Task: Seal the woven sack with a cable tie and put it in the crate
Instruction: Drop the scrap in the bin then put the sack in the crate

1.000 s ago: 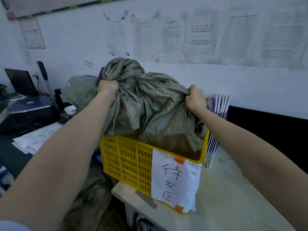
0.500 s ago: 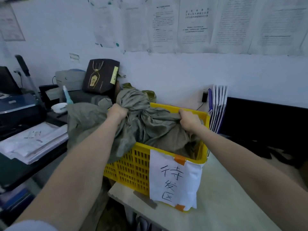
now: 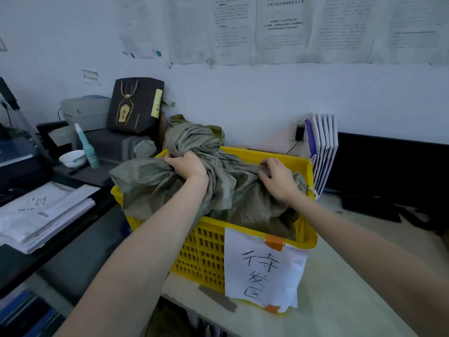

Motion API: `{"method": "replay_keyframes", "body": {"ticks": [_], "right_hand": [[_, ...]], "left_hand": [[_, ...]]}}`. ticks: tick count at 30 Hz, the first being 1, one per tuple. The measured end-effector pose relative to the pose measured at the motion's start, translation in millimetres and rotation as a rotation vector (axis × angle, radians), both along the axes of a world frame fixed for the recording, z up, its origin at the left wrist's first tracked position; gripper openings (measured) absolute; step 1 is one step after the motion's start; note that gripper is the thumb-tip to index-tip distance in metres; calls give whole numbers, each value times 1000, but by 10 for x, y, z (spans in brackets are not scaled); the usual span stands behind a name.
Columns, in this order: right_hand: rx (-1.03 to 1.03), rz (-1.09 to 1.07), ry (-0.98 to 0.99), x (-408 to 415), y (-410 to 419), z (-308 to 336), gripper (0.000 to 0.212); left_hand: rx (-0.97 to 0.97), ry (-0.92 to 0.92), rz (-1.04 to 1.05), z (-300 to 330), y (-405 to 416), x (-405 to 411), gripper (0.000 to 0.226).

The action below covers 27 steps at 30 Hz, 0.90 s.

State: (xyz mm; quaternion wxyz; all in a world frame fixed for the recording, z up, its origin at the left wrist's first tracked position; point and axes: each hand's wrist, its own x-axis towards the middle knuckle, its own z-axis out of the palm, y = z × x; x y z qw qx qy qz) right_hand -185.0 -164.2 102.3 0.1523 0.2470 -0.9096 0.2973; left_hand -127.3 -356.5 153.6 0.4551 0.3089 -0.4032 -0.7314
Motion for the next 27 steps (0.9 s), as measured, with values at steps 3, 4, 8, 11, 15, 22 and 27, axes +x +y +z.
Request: {"method": "replay_keyframes", "body": {"ticks": [3, 4, 8, 11, 15, 22, 27], "right_hand": [[-158, -24, 8, 16, 75, -12, 24], [-150, -33, 3, 15, 108, -27, 23], [1, -25, -73, 34, 215, -100, 22], [-26, 1, -16, 107, 211, -95, 21], [-102, 1, 46, 210, 189, -61, 16], [-343, -35, -67, 323, 343, 147, 17], [-588, 233, -477, 568, 389, 498, 40]], "left_hand": [[-499, -287, -279, -80, -84, 12, 53], [-768, -441, -402, -92, -125, 36, 63], [-1762, -1243, -442, 7, -244, 238, 96], [-1863, -1606, -496, 100, -345, 350, 109], [-1690, -1646, -689, 72, -336, 449, 115], [-1033, -754, -737, -21, -88, 295, 76], [-769, -330, -572, -152, 335, 142, 46]]}}
